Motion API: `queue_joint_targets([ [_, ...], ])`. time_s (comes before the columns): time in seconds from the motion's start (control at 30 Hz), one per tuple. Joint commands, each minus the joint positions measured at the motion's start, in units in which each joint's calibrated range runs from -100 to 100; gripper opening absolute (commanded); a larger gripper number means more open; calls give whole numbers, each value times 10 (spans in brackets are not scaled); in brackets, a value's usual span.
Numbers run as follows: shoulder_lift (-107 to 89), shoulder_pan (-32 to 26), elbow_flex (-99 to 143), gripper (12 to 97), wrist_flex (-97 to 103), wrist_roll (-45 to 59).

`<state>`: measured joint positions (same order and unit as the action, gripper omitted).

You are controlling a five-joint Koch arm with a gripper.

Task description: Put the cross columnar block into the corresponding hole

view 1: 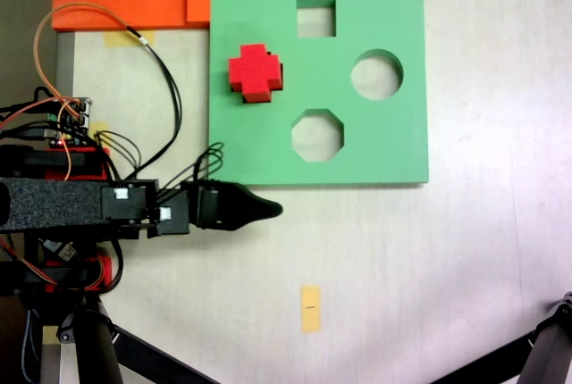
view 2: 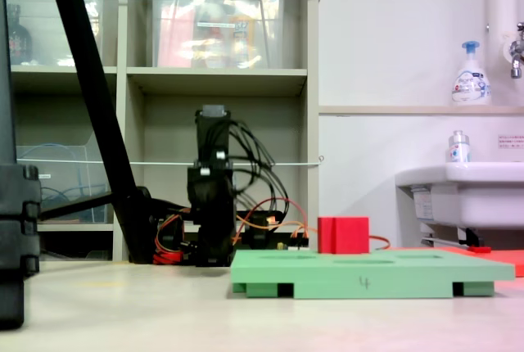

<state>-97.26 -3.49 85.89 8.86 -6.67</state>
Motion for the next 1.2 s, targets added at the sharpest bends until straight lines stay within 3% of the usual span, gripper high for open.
queue_joint_targets([
  [0.0,-27,-13,69,479,13,12],
  [1.17,-27,-20,141,493,-52,35],
])
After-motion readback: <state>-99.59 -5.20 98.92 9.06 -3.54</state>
